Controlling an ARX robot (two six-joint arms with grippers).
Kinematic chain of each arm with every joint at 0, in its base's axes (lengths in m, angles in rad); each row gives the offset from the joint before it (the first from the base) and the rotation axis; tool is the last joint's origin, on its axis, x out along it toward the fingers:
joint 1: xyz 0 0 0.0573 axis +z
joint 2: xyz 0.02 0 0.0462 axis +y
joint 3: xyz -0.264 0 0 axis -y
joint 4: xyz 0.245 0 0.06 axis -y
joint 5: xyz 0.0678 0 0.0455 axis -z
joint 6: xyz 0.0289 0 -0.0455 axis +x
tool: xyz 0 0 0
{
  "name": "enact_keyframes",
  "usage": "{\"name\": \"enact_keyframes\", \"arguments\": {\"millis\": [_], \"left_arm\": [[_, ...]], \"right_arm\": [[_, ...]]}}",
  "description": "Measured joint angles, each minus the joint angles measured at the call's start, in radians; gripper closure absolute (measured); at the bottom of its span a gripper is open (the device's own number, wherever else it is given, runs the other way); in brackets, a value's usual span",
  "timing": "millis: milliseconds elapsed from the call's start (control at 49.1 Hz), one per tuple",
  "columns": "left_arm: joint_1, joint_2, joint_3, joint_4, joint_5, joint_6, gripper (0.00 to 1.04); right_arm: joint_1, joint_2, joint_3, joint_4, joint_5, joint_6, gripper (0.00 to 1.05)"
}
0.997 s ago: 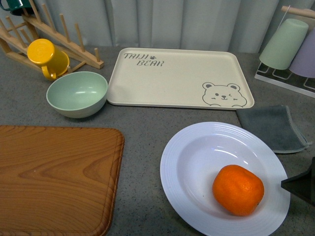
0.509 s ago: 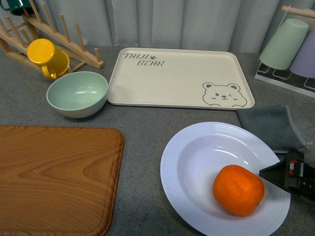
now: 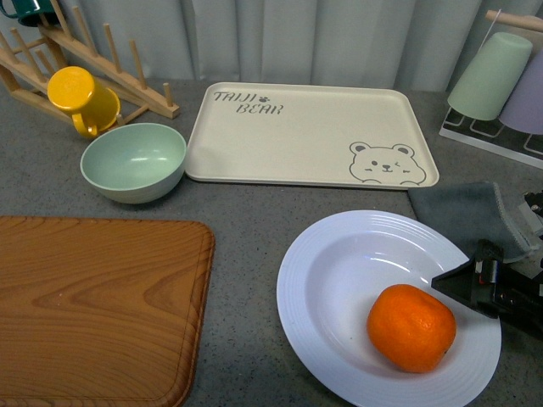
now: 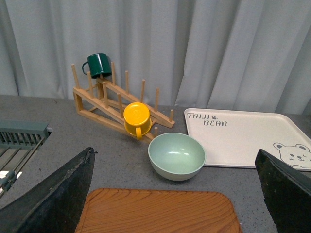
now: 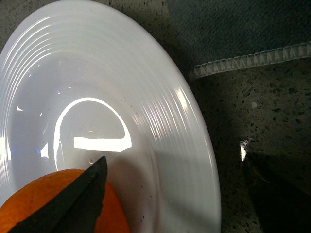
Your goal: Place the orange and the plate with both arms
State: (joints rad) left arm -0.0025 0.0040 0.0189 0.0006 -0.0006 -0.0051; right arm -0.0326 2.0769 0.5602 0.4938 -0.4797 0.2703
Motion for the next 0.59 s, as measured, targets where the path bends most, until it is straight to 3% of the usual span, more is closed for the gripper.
{"name": "enact_keyframes", "arguments": {"millis": [142,326,590], "left_arm": [[0.000,0.000,0.000,0.000,0.000,0.000,0.06],[0.000,0.000,0.000,0.000,0.000,0.000,0.06],[0.000,0.000,0.000,0.000,0.000,0.000,0.06]], "right_arm": [[0.003,0.011,0.000,-0.001,-0.003,0.006,0.53],[0.000,0.014,0.000,-0.002,-0.014,0.019,0.81],[-0.026,0.063,0.032,-0.003,-0.137,0.092,0.94]]}}
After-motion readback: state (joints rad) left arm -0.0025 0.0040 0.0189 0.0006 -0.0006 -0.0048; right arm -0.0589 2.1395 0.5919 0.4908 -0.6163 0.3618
